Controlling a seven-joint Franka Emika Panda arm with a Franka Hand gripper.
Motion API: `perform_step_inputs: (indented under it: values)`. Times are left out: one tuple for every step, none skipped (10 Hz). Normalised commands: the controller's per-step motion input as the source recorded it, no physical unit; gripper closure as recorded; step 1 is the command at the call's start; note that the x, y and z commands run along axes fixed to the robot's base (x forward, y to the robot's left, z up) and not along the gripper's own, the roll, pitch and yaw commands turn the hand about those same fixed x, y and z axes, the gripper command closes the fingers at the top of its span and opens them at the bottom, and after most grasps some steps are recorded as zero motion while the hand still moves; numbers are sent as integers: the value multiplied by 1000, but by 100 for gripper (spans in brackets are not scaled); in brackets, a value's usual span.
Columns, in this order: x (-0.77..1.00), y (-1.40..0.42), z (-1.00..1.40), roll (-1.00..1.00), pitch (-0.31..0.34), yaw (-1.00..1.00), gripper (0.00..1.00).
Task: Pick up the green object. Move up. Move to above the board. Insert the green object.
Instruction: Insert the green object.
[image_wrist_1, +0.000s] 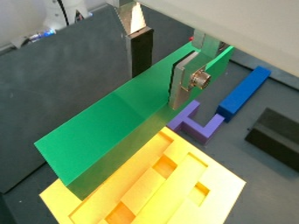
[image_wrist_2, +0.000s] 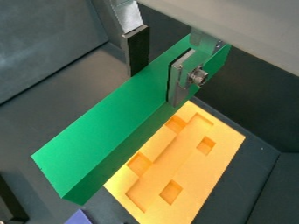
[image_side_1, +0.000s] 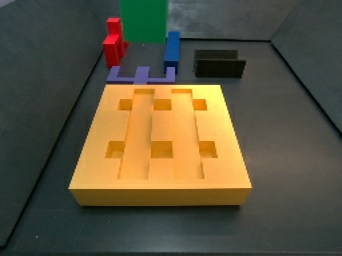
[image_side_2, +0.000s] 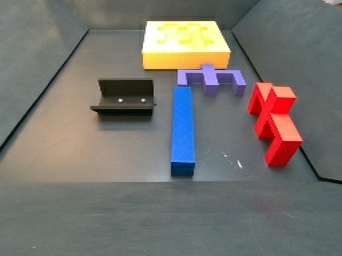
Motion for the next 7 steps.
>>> perform_step_inputs:
  values:
    - [-217,-23,-1000,60,-133,0,100]
    - [-240,-91,-983,69,-156,0,100]
    - [-180,-400,-849,243,-116,0,100]
    - [0,-597,-637,387,-4,-11,100]
    - [0,-614,-634,391,0,0,100]
    - [-100,-397,-717,340,-26,0,100]
    - [-120,-203,-771,259,-61,0,100]
